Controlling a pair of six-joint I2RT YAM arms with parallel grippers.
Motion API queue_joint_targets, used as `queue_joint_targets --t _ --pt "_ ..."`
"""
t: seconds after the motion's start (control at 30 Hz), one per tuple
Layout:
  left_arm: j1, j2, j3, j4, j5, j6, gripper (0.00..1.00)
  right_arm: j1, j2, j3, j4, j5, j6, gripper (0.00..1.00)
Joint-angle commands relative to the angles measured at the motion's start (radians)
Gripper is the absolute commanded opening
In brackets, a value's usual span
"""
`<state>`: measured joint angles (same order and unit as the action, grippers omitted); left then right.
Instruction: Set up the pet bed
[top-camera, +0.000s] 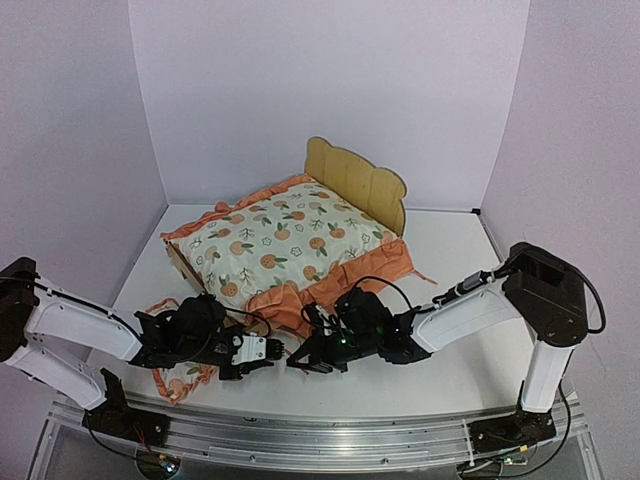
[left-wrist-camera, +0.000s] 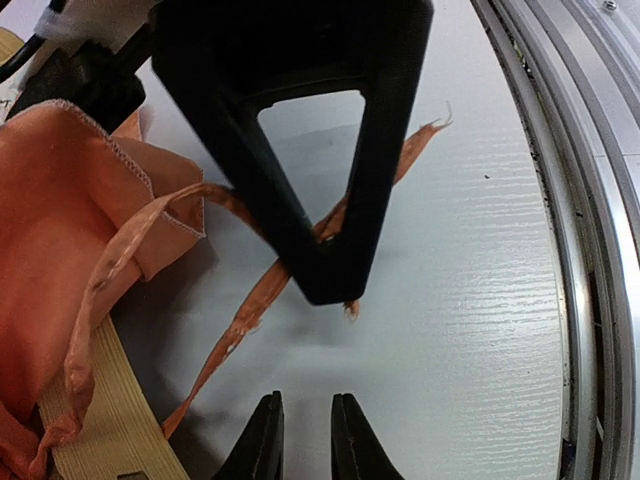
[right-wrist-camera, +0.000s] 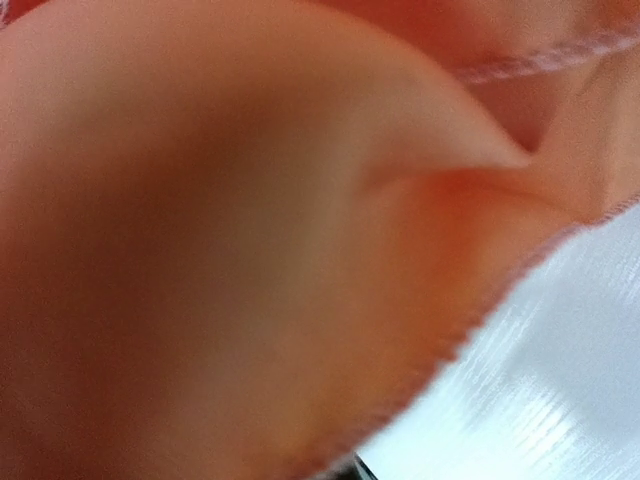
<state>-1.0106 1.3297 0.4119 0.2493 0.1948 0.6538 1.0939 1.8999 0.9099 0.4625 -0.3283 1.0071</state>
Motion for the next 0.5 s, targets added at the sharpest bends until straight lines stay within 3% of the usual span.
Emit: queue_joint_targets --t 0.0,0.17,0.47 --pt "-0.017 0.018 0.041 0.051 0.036 -0.044 0.29 0.002 0.024 0.037 0.091 0.028 0.054 0.00" --pt "-0.025 0.047 0.052 0.091 0.029 -0.040 0.37 0.003 0.054 0.068 0.147 0.000 0.076 0.00" --pt "-0.026 0.045 0.059 0.128 -0.017 -0.080 0.30 0.003 0.062 0.071 0.150 -0.012 0.080 0.00"
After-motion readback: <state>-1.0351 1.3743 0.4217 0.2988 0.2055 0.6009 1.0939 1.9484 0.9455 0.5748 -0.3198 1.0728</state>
